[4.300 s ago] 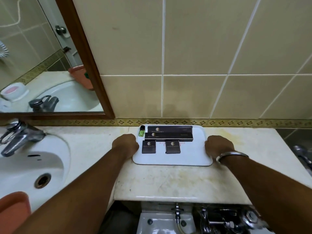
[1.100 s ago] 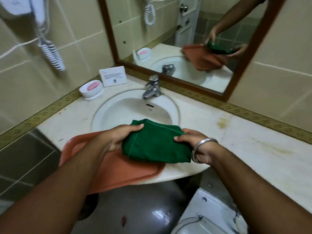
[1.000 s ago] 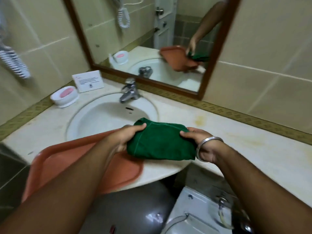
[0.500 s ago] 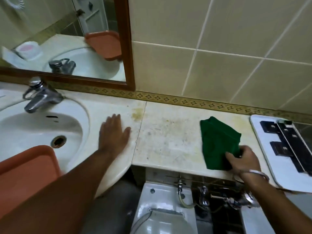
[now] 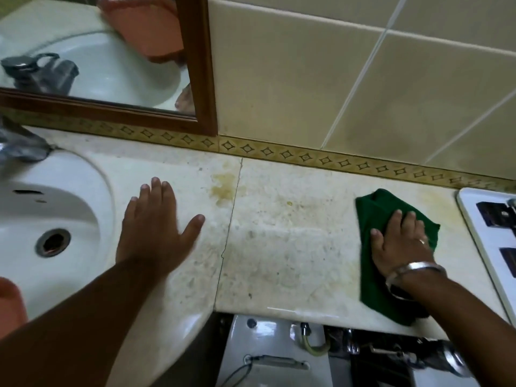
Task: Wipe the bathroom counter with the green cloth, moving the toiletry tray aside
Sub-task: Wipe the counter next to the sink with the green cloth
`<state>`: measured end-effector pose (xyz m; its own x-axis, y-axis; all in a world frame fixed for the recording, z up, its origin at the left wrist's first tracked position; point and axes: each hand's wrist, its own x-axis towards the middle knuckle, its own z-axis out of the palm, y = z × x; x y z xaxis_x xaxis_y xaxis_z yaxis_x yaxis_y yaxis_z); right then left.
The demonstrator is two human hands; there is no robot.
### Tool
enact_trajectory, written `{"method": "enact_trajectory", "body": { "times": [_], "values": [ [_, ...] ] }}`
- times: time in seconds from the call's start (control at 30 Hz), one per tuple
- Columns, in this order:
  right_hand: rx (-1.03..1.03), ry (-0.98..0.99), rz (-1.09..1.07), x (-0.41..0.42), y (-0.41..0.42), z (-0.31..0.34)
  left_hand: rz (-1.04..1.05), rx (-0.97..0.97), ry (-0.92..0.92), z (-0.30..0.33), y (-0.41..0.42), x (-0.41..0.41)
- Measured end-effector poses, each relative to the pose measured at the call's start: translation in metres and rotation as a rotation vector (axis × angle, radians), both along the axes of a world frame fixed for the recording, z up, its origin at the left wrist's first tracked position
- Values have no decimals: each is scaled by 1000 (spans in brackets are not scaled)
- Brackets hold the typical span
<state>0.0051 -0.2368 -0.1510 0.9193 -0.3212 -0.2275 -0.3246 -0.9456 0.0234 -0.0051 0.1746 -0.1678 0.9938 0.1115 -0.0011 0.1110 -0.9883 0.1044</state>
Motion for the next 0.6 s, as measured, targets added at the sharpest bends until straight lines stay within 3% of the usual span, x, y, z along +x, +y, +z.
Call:
{"method": "enact_trajectory", "body": {
  "times": [0.13, 0.27, 0.4, 0.47, 0.53, 0.6],
  "values": [
    [-5, -141, 151, 48, 77, -4, 6, 7, 12, -2, 2, 2],
    [113, -165, 792, 23, 171, -7, -3, -2, 27, 2, 2, 2],
    [158, -39, 1211, -51, 84, -2, -11, 11, 28, 2, 3, 1],
    [126, 3, 1265, -51, 6, 3, -14, 14, 22, 0, 3, 2],
    [94, 41, 1153, -23, -47, 14, -6, 17, 11, -2, 3, 2],
    [54, 38, 1030, 19, -50, 20, -2, 16, 6, -3, 2, 2]
  ]
}}
